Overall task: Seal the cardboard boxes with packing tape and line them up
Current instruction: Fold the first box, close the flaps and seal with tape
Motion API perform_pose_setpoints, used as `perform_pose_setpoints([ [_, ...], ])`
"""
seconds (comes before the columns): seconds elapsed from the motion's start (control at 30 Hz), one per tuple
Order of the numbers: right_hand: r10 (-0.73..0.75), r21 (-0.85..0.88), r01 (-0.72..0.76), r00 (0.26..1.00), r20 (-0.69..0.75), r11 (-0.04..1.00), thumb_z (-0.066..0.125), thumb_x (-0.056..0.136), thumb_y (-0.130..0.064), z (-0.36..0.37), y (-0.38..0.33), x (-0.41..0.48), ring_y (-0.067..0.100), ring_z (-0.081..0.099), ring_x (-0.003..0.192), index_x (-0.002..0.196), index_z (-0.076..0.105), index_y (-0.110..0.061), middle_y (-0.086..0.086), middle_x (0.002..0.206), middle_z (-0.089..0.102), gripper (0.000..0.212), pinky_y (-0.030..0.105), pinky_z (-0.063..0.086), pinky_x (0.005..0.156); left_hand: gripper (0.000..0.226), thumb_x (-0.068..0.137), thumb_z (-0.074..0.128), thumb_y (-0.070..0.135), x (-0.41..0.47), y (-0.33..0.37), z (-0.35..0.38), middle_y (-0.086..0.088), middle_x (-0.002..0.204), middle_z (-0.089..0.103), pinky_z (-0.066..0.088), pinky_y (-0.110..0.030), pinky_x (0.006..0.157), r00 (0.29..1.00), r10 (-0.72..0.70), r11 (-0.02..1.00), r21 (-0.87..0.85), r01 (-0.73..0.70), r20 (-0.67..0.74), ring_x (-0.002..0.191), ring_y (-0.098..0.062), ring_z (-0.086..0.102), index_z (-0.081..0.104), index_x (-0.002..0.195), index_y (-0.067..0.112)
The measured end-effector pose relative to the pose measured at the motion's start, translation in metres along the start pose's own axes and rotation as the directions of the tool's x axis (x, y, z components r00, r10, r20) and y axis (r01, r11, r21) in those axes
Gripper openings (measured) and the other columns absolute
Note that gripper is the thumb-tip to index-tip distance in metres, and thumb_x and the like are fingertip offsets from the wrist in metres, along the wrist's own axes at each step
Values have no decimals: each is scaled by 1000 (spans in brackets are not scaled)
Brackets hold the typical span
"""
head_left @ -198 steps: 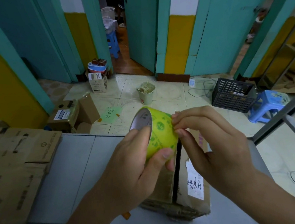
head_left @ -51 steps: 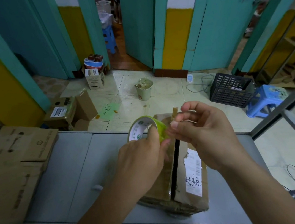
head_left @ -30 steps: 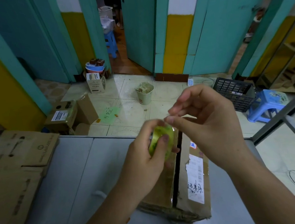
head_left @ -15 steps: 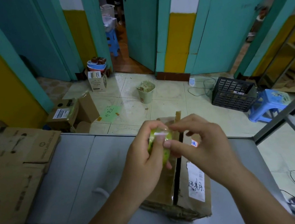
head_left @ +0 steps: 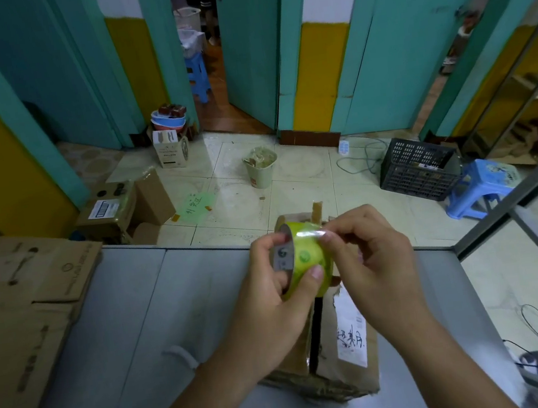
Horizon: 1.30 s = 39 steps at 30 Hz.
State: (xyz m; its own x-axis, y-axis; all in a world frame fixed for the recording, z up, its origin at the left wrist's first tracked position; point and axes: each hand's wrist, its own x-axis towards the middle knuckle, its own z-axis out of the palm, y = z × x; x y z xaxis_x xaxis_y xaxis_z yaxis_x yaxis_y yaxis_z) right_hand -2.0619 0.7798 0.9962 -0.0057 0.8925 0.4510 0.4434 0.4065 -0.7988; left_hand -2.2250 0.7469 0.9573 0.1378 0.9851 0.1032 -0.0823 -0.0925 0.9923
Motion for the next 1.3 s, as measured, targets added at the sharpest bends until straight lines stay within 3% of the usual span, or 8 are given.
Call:
perform_pose_setpoints([
  [0.17,-51,-110,50,999,-12,993,74,90,-21,8,1,-1,7,61,79,89,79,-24,-14,81,59,6,21,47,72,19,103,56,46,0,-4,5,3,70,67,47,-38,52,996,86,927,369,-67,-34,57,-17,61,64,103,29],
  [0.23,-86,-196,83,996,-6,977,71,91,-24,13,-1,-2,8,60,78,89,79,-23,-15,81,60,8,33,51,74,28,103,46,45,-2,-3,7,10,67,51,35,-21,51,980,200,791,592,-152,-16,54,-10,49,58,88,25],
  [0.4,-87,-262,88,996,17,961,66,91,-25,15,-12,-2,9,58,79,84,72,-27,-25,78,53,9,40,50,73,30,104,46,29,0,13,15,-5,76,53,31,-26,57,974,227,619,771,-151,8,64,-12,38,63,95,6],
  [0.6,-80,-211,82,997,18,974,65,91,-24,16,-26,-1,5,58,79,81,69,-28,-21,78,58,11,30,47,73,18,105,52,27,2,32,11,-2,87,67,48,-37,62,998,62,538,841,-56,27,72,-26,63,56,118,16],
  [0.77,-114,-137,127,988,102,982,69,92,-12,11,-27,-2,5,60,83,83,67,-27,-15,83,61,17,10,40,75,16,109,52,32,7,28,3,4,72,59,53,-40,60,997,11,595,801,-63,71,63,-17,60,59,100,22],
  [0.97,-108,145,85,981,159,986,68,95,-10,-5,-25,2,17,65,75,87,73,-18,-7,82,66,13,26,50,65,15,110,44,45,16,24,-2,9,94,73,58,-22,64,982,-9,943,329,-55,191,75,-13,74,59,109,48],
  [1.13,152,439,-229,967,203,869,68,99,-14,-3,-24,8,24,74,78,89,77,-11,14,83,75,14,28,61,75,54,97,49,71,14,20,-6,-2,82,76,61,-27,66,944,-183,982,97,163,273,71,-17,76,65,105,20],
  [1.3,323,626,-364,928,185,690,70,91,-25,-9,-18,21,23,70,79,89,81,-12,10,79,71,17,32,61,82,25,110,55,32,11,10,-10,-11,103,80,61,-31,88,948,-80,996,-8,87,309,98,-25,79,69,117,12],
])
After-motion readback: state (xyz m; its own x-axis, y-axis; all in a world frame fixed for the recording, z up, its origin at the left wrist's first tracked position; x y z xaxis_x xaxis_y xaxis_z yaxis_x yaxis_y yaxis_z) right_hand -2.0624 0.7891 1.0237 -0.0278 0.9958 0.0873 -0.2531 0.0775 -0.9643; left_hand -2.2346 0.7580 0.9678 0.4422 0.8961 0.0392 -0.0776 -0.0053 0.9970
